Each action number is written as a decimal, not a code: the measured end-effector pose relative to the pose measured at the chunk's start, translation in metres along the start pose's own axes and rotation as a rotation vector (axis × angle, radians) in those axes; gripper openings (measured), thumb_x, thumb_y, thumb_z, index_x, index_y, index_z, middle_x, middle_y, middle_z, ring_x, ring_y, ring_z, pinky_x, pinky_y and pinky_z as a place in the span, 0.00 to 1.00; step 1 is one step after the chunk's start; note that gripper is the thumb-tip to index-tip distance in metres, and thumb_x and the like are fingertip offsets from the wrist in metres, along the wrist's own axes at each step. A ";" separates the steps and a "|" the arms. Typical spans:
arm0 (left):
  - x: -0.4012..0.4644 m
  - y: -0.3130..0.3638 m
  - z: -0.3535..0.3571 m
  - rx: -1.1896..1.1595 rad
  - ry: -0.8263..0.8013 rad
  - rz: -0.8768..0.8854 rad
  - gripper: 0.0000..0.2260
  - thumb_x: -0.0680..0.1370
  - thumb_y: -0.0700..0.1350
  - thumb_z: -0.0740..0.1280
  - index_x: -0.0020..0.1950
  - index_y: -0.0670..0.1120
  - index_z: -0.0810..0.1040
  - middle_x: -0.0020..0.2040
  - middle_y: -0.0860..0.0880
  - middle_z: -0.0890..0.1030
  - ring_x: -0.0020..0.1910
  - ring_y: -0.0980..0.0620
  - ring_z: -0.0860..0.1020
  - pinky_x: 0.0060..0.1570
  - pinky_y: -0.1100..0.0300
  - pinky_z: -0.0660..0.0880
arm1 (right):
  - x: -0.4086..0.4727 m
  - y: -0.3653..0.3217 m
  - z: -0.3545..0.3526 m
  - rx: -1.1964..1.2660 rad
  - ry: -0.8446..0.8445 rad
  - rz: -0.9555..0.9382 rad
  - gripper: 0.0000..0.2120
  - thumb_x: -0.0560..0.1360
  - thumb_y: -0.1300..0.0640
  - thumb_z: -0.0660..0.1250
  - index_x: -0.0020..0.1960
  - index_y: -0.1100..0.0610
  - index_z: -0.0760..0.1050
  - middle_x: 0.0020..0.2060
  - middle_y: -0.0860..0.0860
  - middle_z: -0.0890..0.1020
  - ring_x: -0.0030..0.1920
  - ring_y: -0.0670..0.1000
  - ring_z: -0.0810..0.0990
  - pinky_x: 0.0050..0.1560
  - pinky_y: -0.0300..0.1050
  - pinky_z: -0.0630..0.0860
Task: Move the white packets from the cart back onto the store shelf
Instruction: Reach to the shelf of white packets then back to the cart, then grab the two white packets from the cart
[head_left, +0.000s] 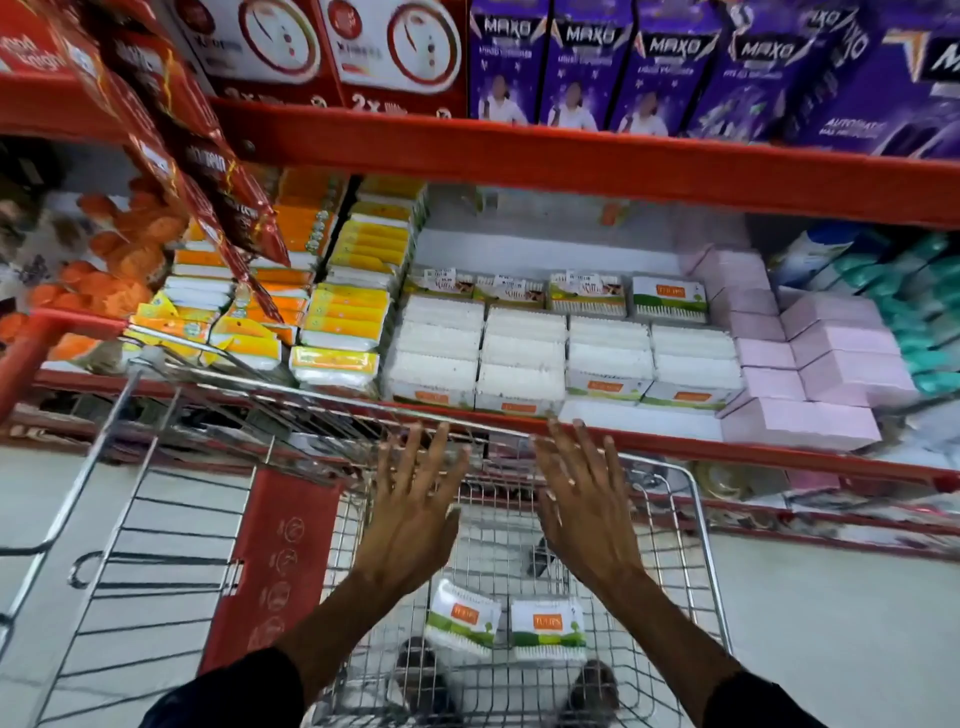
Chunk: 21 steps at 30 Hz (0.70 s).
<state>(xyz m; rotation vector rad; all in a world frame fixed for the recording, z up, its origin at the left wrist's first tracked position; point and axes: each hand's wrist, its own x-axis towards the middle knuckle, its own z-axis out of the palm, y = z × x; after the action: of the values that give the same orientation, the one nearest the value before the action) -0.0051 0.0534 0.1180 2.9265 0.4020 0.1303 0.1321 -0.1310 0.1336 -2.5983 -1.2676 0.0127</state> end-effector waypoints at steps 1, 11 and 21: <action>-0.013 0.004 0.014 -0.002 -0.051 0.013 0.34 0.76 0.51 0.67 0.79 0.50 0.56 0.81 0.40 0.54 0.79 0.36 0.49 0.74 0.32 0.51 | -0.015 0.002 0.013 0.001 -0.035 0.011 0.33 0.75 0.56 0.63 0.78 0.53 0.55 0.78 0.56 0.57 0.78 0.58 0.49 0.75 0.66 0.51; -0.074 0.007 0.144 -0.114 -0.686 -0.012 0.32 0.79 0.39 0.62 0.80 0.46 0.52 0.81 0.43 0.48 0.80 0.40 0.49 0.77 0.45 0.54 | -0.095 0.027 0.146 -0.024 -0.670 0.090 0.27 0.76 0.56 0.67 0.73 0.59 0.66 0.69 0.59 0.73 0.71 0.60 0.67 0.71 0.54 0.63; -0.061 0.017 0.179 -0.251 -0.740 -0.114 0.22 0.75 0.34 0.64 0.70 0.42 0.73 0.66 0.43 0.77 0.64 0.42 0.76 0.66 0.53 0.71 | -0.092 0.040 0.169 -0.082 -0.765 0.078 0.20 0.75 0.62 0.67 0.66 0.59 0.69 0.64 0.57 0.74 0.65 0.58 0.70 0.62 0.51 0.68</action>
<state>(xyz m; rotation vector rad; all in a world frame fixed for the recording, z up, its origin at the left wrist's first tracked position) -0.0395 -0.0101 -0.0580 2.4598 0.3827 -0.8230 0.0866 -0.1887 -0.0487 -2.8062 -1.3791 1.0748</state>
